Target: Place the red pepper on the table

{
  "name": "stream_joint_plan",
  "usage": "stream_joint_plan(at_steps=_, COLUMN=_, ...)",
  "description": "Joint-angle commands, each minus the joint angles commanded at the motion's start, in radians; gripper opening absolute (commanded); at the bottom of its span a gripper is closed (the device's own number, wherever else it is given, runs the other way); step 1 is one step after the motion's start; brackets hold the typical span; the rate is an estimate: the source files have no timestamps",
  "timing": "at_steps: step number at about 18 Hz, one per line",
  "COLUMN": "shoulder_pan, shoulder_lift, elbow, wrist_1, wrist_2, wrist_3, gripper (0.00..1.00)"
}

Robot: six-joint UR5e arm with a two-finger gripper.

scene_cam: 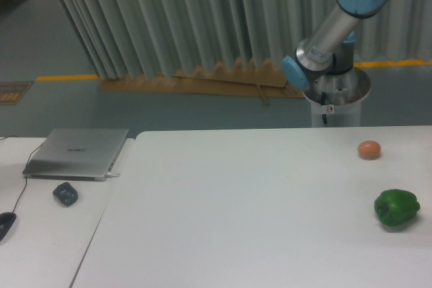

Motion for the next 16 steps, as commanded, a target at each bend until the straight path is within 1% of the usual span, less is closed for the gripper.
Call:
stream_joint_plan(at_steps=2, shoulder_pan=0.006, shoulder_lift=-0.006, elbow=0.017, wrist_1=0.003, wrist_2=-0.003, wrist_3=-0.008, gripper=1.0)
stream_joint_plan(at_steps=4, shoulder_pan=0.014, shoulder_lift=-0.028, elbow=0.054, wrist_1=0.006, wrist_2=-0.002, wrist_3=0.003, gripper=1.0)
stream_joint_plan(at_steps=7, shoulder_pan=0.015, shoulder_lift=-0.046, elbow=0.063, wrist_1=0.018, wrist_2=-0.002, wrist_3=0.003, gripper=1.0)
stream_joint_plan(at_steps=9, shoulder_pan=0.014, shoulder_lift=-0.054, elbow=0.064, wrist_1=0.018, wrist_2=-0.002, wrist_3=0.002, gripper=1.0)
stream_joint_plan(at_steps=10, shoulder_pan=0.014, shoulder_lift=-0.055, elbow=0.054, wrist_1=0.02, wrist_2=0.0, wrist_3=0.005, gripper=1.0)
stream_joint_plan(at_steps=13, shoulder_pan=0.009, shoulder_lift=-0.057, elbow=0.048, wrist_1=0.018, wrist_2=0.008, wrist_3=-0.005, gripper=1.0)
stream_joint_plan(at_steps=15, shoulder_pan=0.005, shoulder_lift=-0.066, elbow=0.048, wrist_1=0.018, wrist_2=0.052, wrist_3=-0.009, gripper=1.0)
stream_joint_plan(at_steps=16, shoulder_pan=0.003, shoulder_lift=-0.067, elbow=0.048, wrist_1=0.018, wrist_2=0.057, wrist_3=-0.017, gripper=1.0)
